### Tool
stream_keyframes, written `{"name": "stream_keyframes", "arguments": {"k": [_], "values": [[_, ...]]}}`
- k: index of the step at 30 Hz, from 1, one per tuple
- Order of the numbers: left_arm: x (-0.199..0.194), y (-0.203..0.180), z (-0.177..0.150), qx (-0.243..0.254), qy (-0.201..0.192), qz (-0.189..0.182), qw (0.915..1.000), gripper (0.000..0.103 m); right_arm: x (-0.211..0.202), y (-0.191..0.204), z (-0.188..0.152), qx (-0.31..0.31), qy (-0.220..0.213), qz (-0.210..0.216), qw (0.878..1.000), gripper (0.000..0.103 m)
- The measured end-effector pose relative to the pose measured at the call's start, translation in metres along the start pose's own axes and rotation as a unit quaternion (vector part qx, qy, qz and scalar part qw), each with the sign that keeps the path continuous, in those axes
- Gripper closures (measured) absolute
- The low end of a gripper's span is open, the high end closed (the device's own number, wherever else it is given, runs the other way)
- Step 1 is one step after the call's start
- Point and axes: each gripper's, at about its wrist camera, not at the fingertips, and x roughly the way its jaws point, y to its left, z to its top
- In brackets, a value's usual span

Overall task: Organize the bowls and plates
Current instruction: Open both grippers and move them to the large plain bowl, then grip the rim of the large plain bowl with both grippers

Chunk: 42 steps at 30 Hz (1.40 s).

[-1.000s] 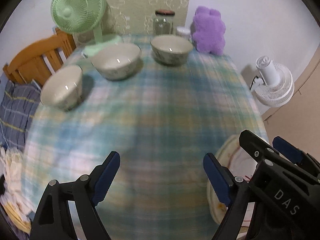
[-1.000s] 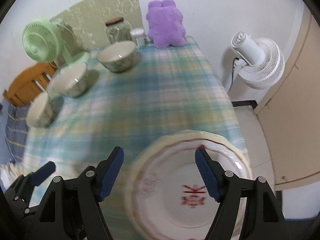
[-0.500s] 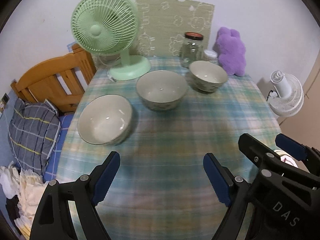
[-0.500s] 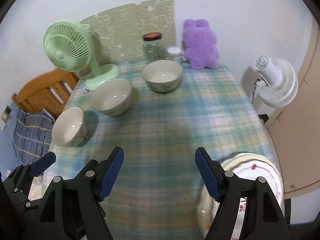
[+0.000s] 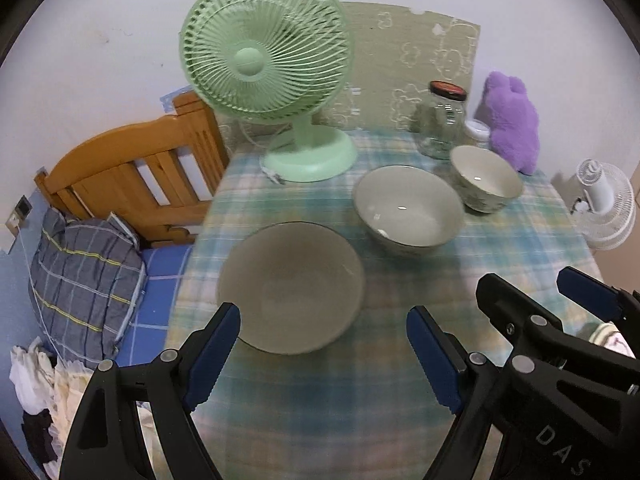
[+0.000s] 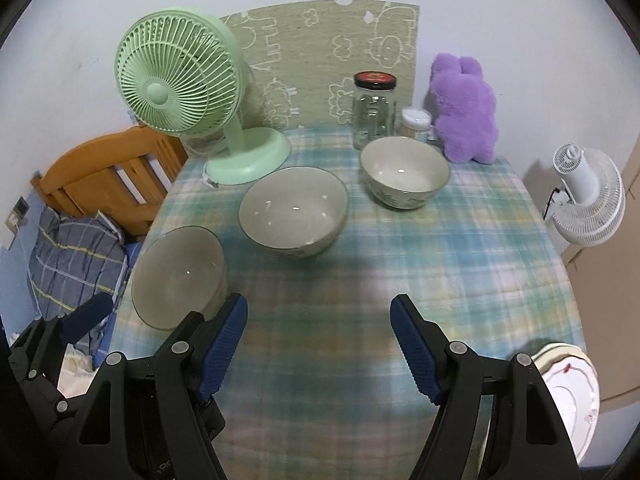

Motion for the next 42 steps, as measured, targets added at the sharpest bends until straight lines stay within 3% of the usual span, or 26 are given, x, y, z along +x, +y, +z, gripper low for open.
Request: {"name": "stream_keyframes", "arguments": {"k": [12,27,29,31,34,38,42], "values": [[0.057,0.029,0.007,-0.015,0.025,0.027,0.9992,0.026,0.061,0.037,0.01,0.005,0.024,0.019,1.0,0.027],[0.085,0.054,0.015,-0.009,0.033,0.023,0.9991,0.036,0.111,0.068,0.02,0.013,0.054,0.038,0.998,0.047],[0.088,0.056,0.015,-0.01,0.034,0.02,0.9992,0.037,0.113,0.073,0.021,0.01,0.053,0.037,0.998,0.05],[0.093,0.059,0.016,-0.012,0.043,0.013,0.9989,0.049,0.117,0.076,0.022,0.007,0.057,0.035,0.998,0.054],[0.098,0.062,0.015,-0.015,0.047,0.018,0.9986,0.056,0.124,0.079,0.022,0.006,0.067,0.029,0.997,0.063],[0.099,0.067,0.015,-0.016,0.045,0.013,0.9988,0.061,0.126,0.084,0.021,-0.002,0.066,0.025,0.998,0.077],[0.102,0.07,0.014,-0.019,0.049,0.006,0.9986,0.064,0.128,0.086,0.022,-0.004,0.07,0.029,0.997,0.084]]}}
